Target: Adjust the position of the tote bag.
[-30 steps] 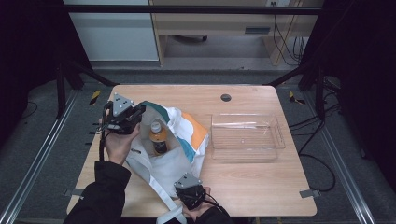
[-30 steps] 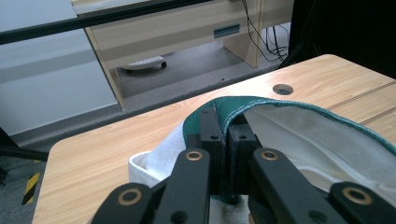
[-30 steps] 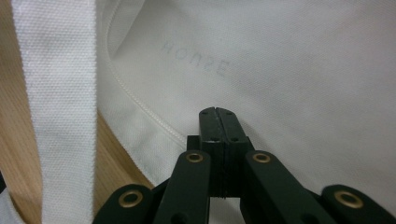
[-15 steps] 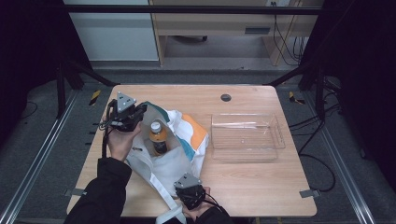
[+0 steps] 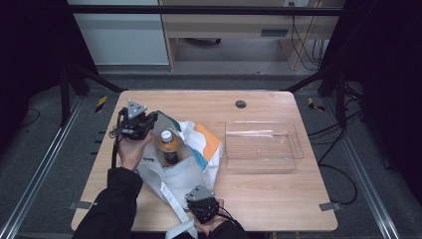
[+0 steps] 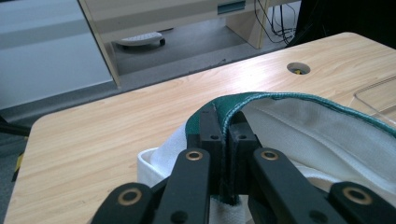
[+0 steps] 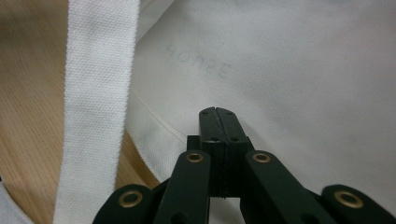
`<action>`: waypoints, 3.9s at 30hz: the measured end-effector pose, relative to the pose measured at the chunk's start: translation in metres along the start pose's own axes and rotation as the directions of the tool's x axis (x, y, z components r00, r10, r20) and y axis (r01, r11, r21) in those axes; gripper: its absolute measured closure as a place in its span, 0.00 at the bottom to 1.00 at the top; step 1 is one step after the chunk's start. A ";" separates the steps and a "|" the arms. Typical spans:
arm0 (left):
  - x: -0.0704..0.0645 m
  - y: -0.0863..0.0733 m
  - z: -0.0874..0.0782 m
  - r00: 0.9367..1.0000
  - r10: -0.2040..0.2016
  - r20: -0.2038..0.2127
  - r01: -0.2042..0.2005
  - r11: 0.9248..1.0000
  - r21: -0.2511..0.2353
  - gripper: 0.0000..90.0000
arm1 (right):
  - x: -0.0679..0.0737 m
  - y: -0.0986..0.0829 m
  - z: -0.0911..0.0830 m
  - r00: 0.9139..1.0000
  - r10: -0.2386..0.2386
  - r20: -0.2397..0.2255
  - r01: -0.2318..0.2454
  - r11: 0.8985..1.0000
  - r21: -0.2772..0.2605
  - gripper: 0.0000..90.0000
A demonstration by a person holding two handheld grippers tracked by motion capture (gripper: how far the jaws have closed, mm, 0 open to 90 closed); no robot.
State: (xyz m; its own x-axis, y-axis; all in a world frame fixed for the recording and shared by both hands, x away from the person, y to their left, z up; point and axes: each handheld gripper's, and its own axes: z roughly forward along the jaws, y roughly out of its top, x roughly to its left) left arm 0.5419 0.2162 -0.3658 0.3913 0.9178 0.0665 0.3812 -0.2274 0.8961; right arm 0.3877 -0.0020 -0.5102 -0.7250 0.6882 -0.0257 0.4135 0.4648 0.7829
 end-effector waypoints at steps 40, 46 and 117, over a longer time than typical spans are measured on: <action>0.014 -0.035 0.040 0.999 -0.011 0.035 0.008 0.997 0.072 0.96 | 0.000 0.001 0.001 1.000 -0.001 -0.002 0.001 1.000 -0.003 1.00; 0.018 -0.035 0.036 0.998 -0.019 0.062 0.015 0.998 0.061 0.95 | -0.001 0.001 0.001 1.000 0.008 -0.008 -0.008 1.000 -0.003 1.00; 0.041 -0.108 -0.028 0.997 0.035 0.066 -0.044 0.989 0.141 0.96 | -0.088 0.091 -0.009 0.959 0.123 0.255 -0.080 0.981 -0.175 0.98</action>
State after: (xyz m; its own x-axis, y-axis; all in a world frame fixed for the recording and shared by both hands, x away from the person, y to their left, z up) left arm 0.4931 0.2877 -0.4476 0.4586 0.8860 0.0685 0.4778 -0.3108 0.8217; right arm 0.4844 -0.0251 -0.4312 -0.5038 0.8595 -0.0865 0.3676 0.3039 0.8789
